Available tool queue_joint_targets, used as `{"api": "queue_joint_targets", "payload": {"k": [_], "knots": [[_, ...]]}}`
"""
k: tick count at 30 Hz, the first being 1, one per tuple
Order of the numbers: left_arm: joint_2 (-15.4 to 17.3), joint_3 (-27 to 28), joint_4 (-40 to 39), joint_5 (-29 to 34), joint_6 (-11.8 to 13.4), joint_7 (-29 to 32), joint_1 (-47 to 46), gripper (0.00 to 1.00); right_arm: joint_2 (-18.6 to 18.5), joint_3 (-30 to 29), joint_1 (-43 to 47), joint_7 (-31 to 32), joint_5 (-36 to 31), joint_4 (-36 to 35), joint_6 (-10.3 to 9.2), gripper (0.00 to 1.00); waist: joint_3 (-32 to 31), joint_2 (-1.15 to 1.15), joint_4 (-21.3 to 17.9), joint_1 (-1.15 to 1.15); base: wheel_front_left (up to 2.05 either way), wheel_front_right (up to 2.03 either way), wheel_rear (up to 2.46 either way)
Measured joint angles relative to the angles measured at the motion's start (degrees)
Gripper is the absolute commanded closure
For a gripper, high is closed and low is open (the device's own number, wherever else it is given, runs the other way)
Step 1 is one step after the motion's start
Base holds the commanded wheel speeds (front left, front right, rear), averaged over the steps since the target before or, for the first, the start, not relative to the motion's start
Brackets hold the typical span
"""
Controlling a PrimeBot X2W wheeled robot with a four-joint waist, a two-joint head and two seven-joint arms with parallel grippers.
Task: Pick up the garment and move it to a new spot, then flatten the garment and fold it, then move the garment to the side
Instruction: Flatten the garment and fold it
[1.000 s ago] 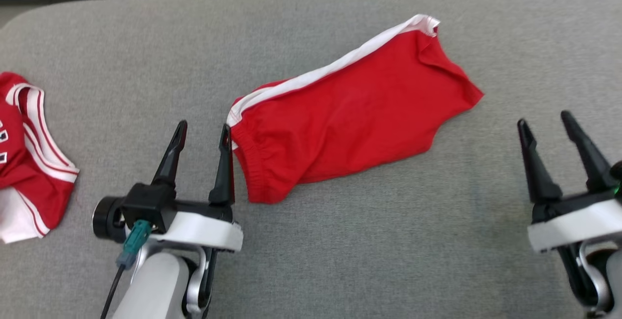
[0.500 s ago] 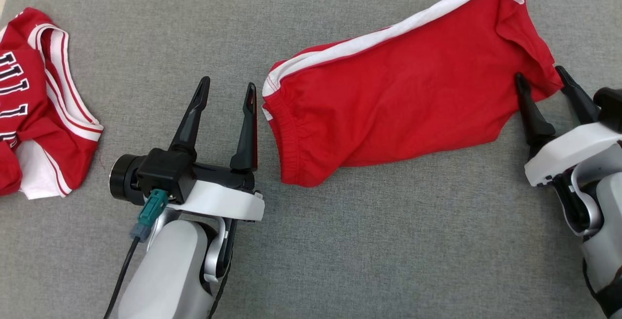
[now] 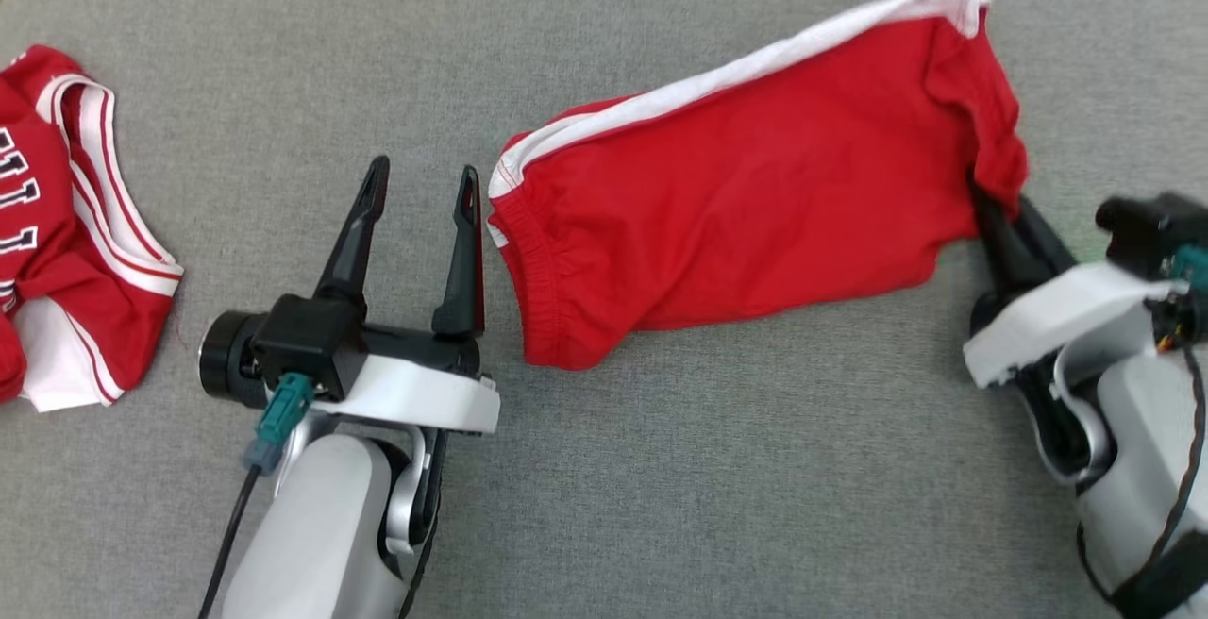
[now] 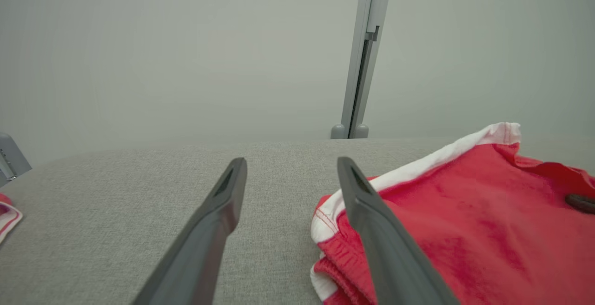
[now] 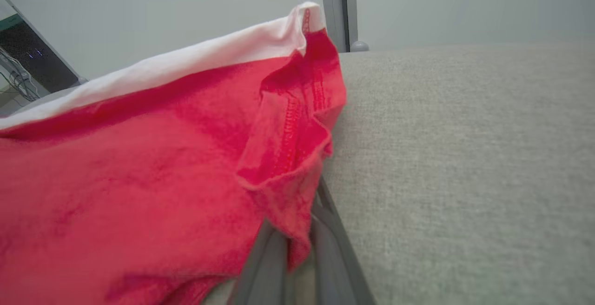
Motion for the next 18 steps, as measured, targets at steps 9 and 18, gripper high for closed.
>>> {"api": "queue_joint_targets", "payload": {"k": [9,18], "knots": [[0.8,1.2,1.0,0.5,-0.7,0.0,4.4,0.00,4.3,-2.8,14.4,-6.3,1.9,-4.8,0.01,1.00,-5.5,0.00,-3.6,0.00,0.00,0.00,0.00],[1.5,1.8,1.0,0.0,-0.7,0.0,5.8,0.00,6.2,-8.8,21.9,-5.1,0.8,-8.8,0.02,1.00,-8.0,0.00,-6.6,0.00,0.00,0.00,0.00]]}}
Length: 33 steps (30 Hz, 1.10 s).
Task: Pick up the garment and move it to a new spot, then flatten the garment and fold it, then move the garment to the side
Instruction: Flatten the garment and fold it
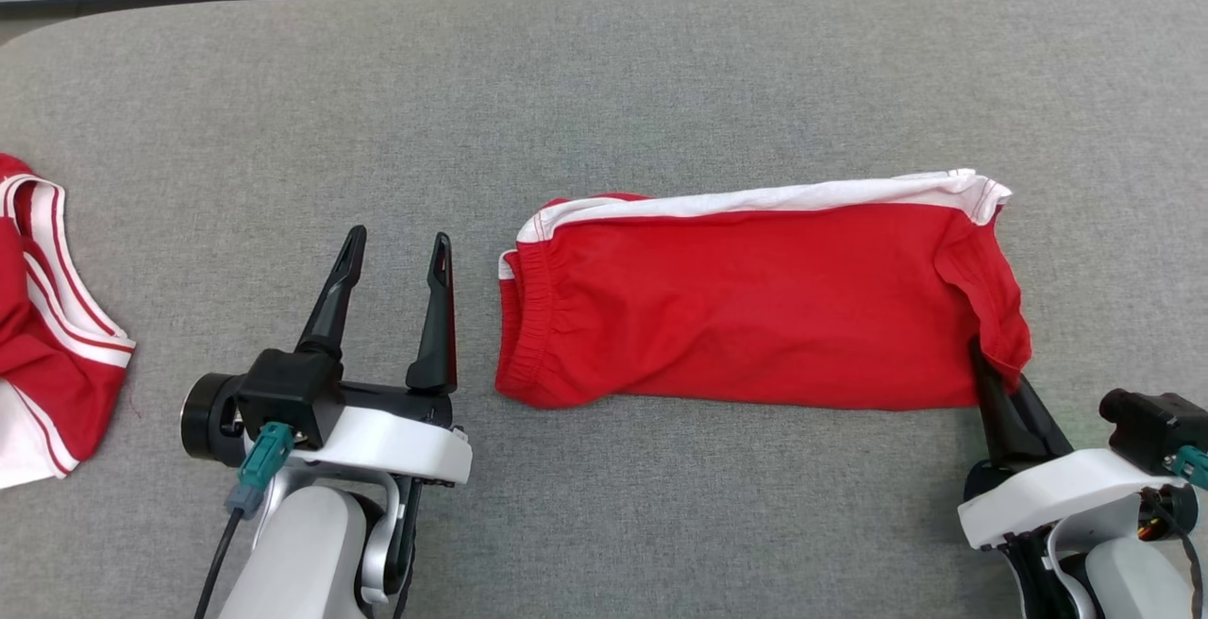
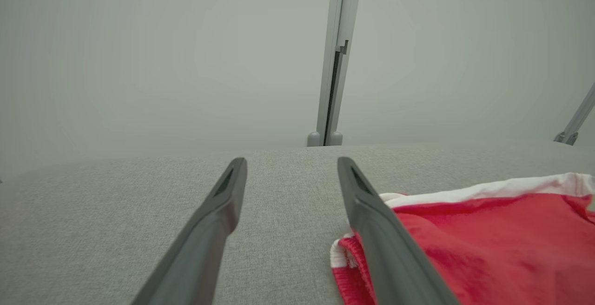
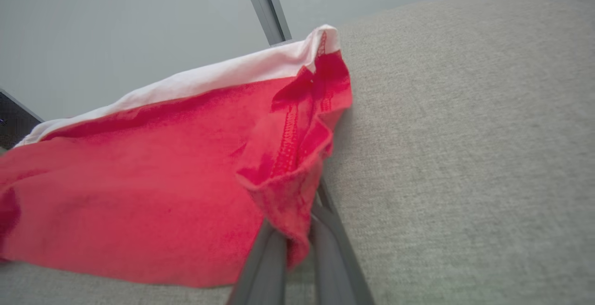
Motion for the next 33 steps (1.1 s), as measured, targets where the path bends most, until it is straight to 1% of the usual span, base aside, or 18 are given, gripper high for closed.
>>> {"api": "queue_joint_targets", "payload": {"k": [10,13,16,20,24,27,30,33], "knots": [[0.2,-0.5,0.3,-0.3,0.0,0.0,0.3,0.00,0.7,-3.3,0.6,1.8,-1.6,-2.1,0.00,1.00,-0.2,0.00,0.0,0.00,0.00,0.00,0.00],[0.3,-0.5,0.4,-0.4,0.0,0.0,0.3,0.00,0.7,-3.4,0.3,2.1,-2.7,-4.2,-0.01,1.00,-0.4,0.00,0.2,0.00,0.00,0.00,0.00],[0.3,-0.5,0.3,-0.4,0.2,0.0,0.2,0.00,0.7,-2.2,-1.2,3.7,-4.9,-8.3,-0.01,1.00,-0.7,0.00,0.7,0.00,0.00,0.00,0.00],[0.2,-0.5,0.3,-0.6,0.2,0.0,0.2,0.00,1.6,2.1,-4.7,7.1,-7.3,-13.8,-0.01,1.00,-1.1,0.00,1.7,0.00,0.00,0.00,0.00],[0.0,-0.7,0.3,-1.1,0.2,0.0,0.1,0.00,3.0,10.4,-8.9,10.3,-7.9,-15.7,-0.02,1.00,-1.3,0.00,3.2,0.00,0.00,0.00,0.00],[-0.4,-1.2,0.2,-1.5,0.2,0.0,0.0,0.00,4.1,18.3,-11.2,12.2,-7.3,-14.1,-0.02,1.00,-1.1,0.00,4.4,0.00,0.00,0.00,0.00],[-0.7,-1.5,0.2,-1.6,0.2,0.0,-0.1,0.00,4.9,25.0,-12.5,13.8,-5.6,-10.4,-0.01,1.00,-0.6,0.00,5.5,0.00,0.00,0.00,0.00],[-1.0,-1.6,0.2,-2.0,0.2,0.0,-0.2,0.00,5.3,27.6,-12.7,13.8,-4.3,-6.0,-0.01,1.00,-0.2,0.00,6.5,0.00,0.00,0.00,0.00]]}}
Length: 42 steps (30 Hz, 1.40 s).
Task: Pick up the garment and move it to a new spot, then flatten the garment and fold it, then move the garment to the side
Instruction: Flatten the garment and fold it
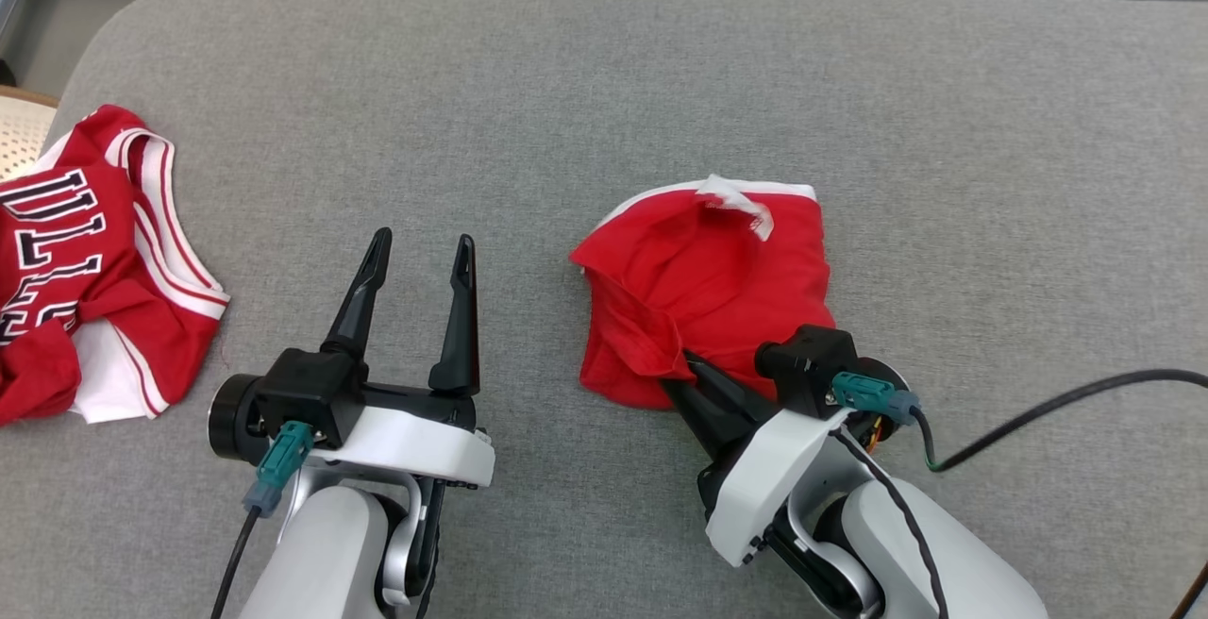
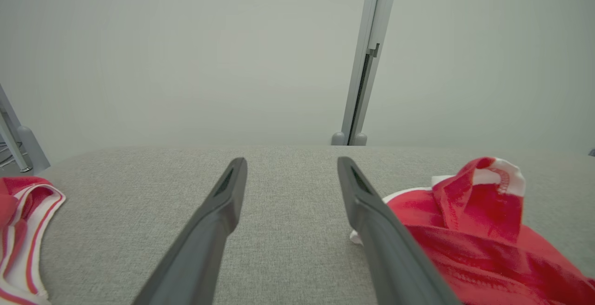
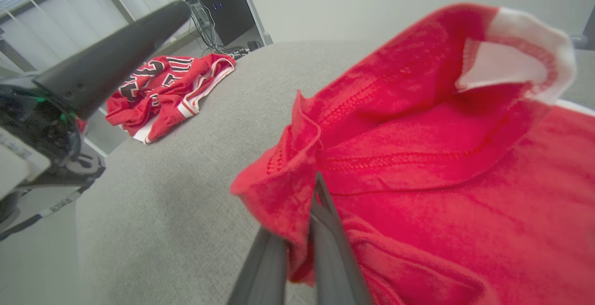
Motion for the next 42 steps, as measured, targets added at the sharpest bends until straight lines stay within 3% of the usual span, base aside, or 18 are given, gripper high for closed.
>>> {"api": "queue_joint_targets", "payload": {"k": [4,5,7,8,9,16,19,27,34,42], "knots": [[-0.2,-0.2,0.0,-0.1,0.0,0.0,0.0,0.00,0.0,0.8,-1.3,-1.8,1.2,3.7,0.00,1.00,0.5,0.00,0.5,0.00,0.00,0.00,0.00],[-0.2,-0.2,0.0,-0.2,0.0,0.0,0.0,0.00,0.0,1.1,-1.5,-2.2,1.5,4.3,0.00,0.84,0.5,0.00,0.5,0.00,0.00,0.00,0.00],[-0.3,-0.1,0.0,-0.2,0.1,0.0,0.0,0.00,-0.1,1.4,-2.0,-3.3,1.9,5.0,0.00,0.22,0.4,0.00,0.3,0.00,0.00,0.00,0.00],[-0.3,0.0,0.0,-0.2,0.1,0.0,0.0,0.00,-0.2,1.4,-2.2,-4.0,2.2,5.1,0.00,0.22,0.4,0.00,0.2,0.00,0.00,0.00,0.00],[-0.3,0.1,0.0,-0.2,0.1,0.0,0.0,0.00,-0.3,1.5,-2.4,-4.9,2.3,5.1,0.00,0.00,0.3,0.00,0.1,0.00,0.00,0.00,0.00],[-0.4,0.8,0.4,0.1,0.1,0.0,0.0,0.00,-1.5,2.4,-3.3,-11.7,3.3,1.1,0.00,0.00,-0.2,0.00,-1.0,0.00,0.00,0.00,0.00],[-0.2,1.4,0.6,0.6,0.2,0.0,0.0,0.00,-3.0,0.3,-2.9,-14.6,3.5,-2.0,0.00,0.00,-0.8,0.00,-1.7,0.00,0.00,0.00,0.00],[1.1,3.3,0.3,1.5,0.5,0.0,1.3,0.00,-6.6,-15.7,4.4,-16.2,0.7,-7.6,0.00,0.00,-2.8,0.00,-3.9,0.00,0.00,0.00,0.00],[2.3,4.1,0.0,1.7,0.8,0.0,3.5,0.00,-6.9,-30.6,13.5,-13.1,-4.1,-11.0,0.00,0.00,-4.8,0.00,-5.6,0.00,0.00,0.00,0.00],[3.8,3.9,0.4,2.0,0.7,0.5,6.5,0.00,-5.1,-36.5,21.8,-8.9,-7.4,-14.7,0.00,0.00,-7.9,0.00,-7.0,0.00,0.00,0.00,0.00]]}}
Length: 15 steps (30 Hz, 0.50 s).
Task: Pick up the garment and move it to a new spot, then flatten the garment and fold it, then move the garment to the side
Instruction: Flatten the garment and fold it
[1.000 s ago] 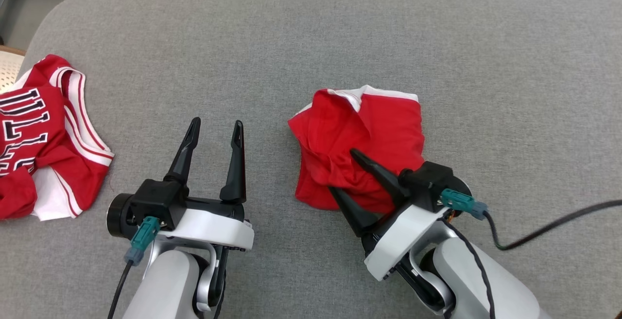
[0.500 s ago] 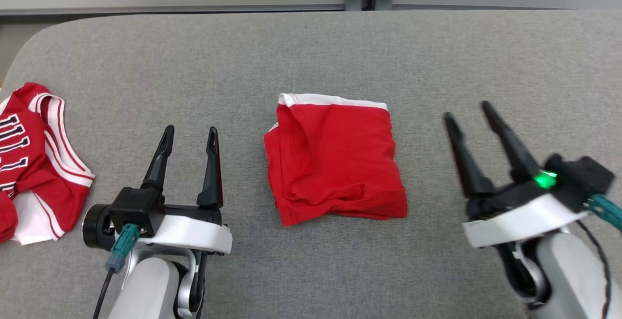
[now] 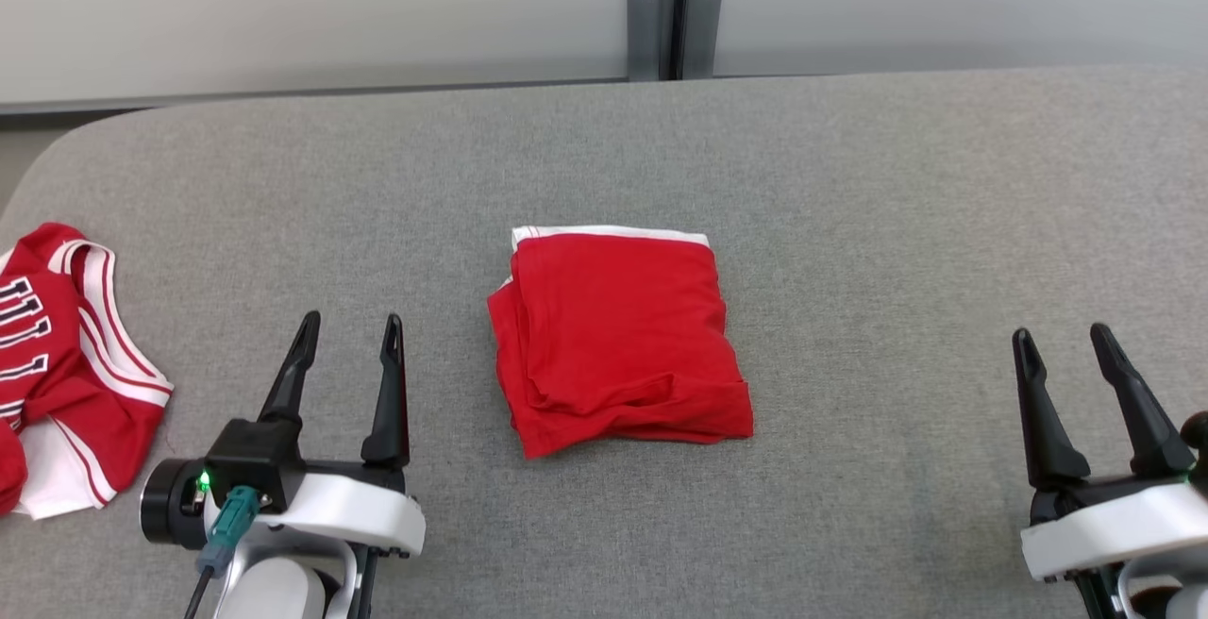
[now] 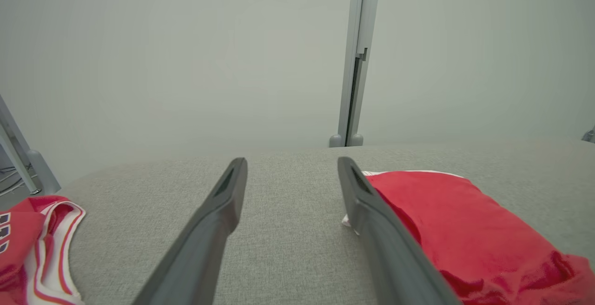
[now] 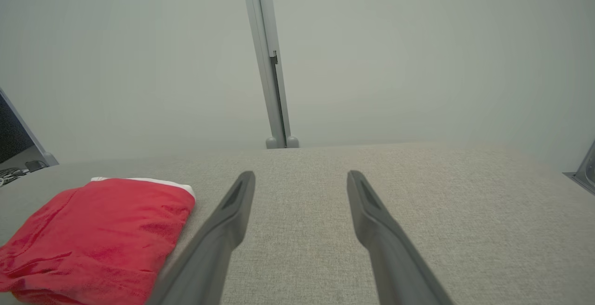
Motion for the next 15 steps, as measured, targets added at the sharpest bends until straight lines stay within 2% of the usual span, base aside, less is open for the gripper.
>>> {"api": "queue_joint_targets", "payload": {"k": [6,15], "knots": [[1.3,0.0,-0.2,-0.5,0.0,1.0,3.7,0.00,1.8,-0.8,4.1,2.2,-1.1,-1.6,0.00,0.00,-3.7,0.00,-0.6,0.00,0.00,0.00,0.00],[3.1,0.0,-1.8,-1.6,-0.5,2.6,8.5,0.00,2.2,0.3,7.5,4.8,-1.9,-3.2,0.00,0.00,-8.7,0.00,-0.6,0.00,0.00,0.00,0.00]]}}
